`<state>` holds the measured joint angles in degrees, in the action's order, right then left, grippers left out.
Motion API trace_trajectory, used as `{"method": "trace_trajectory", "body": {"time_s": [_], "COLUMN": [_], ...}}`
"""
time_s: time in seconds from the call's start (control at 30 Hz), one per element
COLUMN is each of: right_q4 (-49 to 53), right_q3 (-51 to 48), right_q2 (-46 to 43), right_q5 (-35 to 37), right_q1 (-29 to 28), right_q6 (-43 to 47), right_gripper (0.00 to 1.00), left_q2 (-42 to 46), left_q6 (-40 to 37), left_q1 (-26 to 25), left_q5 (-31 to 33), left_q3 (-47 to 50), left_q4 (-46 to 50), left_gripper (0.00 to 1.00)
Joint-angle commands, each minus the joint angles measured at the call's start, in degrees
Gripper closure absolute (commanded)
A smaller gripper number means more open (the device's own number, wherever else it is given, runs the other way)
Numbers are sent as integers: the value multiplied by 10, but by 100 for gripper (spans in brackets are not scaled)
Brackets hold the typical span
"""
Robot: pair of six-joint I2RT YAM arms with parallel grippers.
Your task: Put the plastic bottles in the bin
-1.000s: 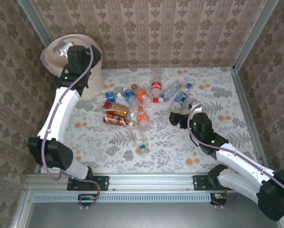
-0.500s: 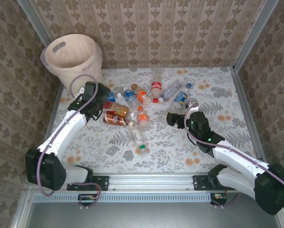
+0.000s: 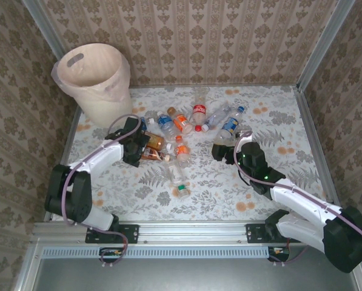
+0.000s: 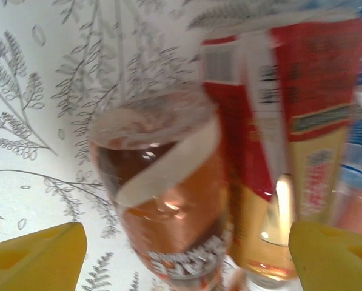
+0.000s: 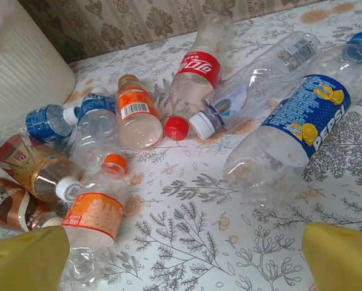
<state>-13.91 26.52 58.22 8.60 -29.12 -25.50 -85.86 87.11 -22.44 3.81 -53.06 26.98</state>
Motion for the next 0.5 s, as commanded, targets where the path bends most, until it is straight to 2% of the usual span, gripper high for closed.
{"method": "trace_trajectory", "body": {"time_s": [0.0, 0.47], "right_q4": [12, 12], "right_q3": [7, -2], "right_q2": [-17, -26], "right_q5": [8, 9], "right_q1": [2, 2], "right_q6": [7, 1], "right_gripper": [0, 0], "left_q2": [-16, -24], "left_q6": [30, 47], "left_q1": [-3, -5], "left_q5": [-16, 14], "left_q3": [2, 43], "left_q4": [-3, -41], "left_gripper": [14, 23]}}
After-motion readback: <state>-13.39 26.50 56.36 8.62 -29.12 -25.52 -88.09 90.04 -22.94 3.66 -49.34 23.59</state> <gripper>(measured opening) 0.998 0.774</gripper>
